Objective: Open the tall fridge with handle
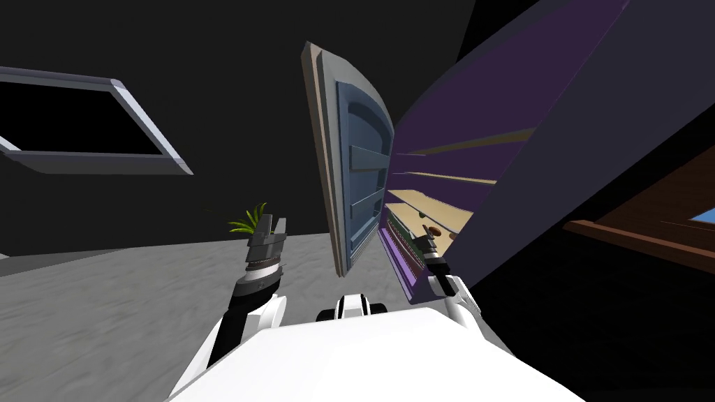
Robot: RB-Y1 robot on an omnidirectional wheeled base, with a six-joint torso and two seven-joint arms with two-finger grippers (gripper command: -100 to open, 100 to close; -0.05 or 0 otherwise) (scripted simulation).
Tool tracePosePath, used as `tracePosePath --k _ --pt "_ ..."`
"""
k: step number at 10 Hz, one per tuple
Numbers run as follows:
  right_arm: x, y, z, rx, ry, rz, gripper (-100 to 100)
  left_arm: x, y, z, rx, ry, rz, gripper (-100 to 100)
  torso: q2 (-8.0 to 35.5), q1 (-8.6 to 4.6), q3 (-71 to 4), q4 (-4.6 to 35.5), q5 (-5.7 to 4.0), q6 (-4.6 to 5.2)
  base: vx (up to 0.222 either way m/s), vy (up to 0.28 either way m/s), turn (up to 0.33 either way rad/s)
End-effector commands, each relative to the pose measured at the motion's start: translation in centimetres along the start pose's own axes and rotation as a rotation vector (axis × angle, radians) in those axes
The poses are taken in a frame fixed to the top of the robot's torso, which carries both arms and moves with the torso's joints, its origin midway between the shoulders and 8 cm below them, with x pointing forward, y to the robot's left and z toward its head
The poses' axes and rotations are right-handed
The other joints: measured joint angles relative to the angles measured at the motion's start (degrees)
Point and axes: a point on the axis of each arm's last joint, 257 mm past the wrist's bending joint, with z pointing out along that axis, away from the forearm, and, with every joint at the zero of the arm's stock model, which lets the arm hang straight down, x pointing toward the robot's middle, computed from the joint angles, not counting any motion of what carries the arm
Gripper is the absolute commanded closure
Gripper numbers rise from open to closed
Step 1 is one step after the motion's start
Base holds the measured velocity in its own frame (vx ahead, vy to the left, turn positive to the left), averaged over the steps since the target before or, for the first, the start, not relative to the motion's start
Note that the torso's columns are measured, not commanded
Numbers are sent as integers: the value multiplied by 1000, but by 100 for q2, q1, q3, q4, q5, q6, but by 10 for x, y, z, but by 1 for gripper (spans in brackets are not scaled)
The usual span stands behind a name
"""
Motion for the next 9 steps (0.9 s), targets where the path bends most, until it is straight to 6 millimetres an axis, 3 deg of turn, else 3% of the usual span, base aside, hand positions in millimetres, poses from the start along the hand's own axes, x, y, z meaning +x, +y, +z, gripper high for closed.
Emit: tracePosePath --k 1,2,4,5,9 --pt "8 -7 27 7 30 -8 -100 0 0 0 0 0 0 0 -2 18 -2 -1 5 -1 7 156 23" --pt "11 -6 27 1 45 -8 -100 0 0 0 0 0 0 0 -4 35 -3 -1 10 -1 14 120 4" --pt "15 -11 49 9 72 -4 -100 0 0 0 0 0 0 0 -4 19 -3 -1 5 -1 25 156 20" --pt "18 -10 49 4 86 -4 -100 0 0 0 0 0 0 0 -8 26 -5 -2 8 -1 13 119 8" --pt "23 -15 83 13 143 11 -100 0 0 0 0 0 0 0 1 15 0 0 7 2 0 135 16"
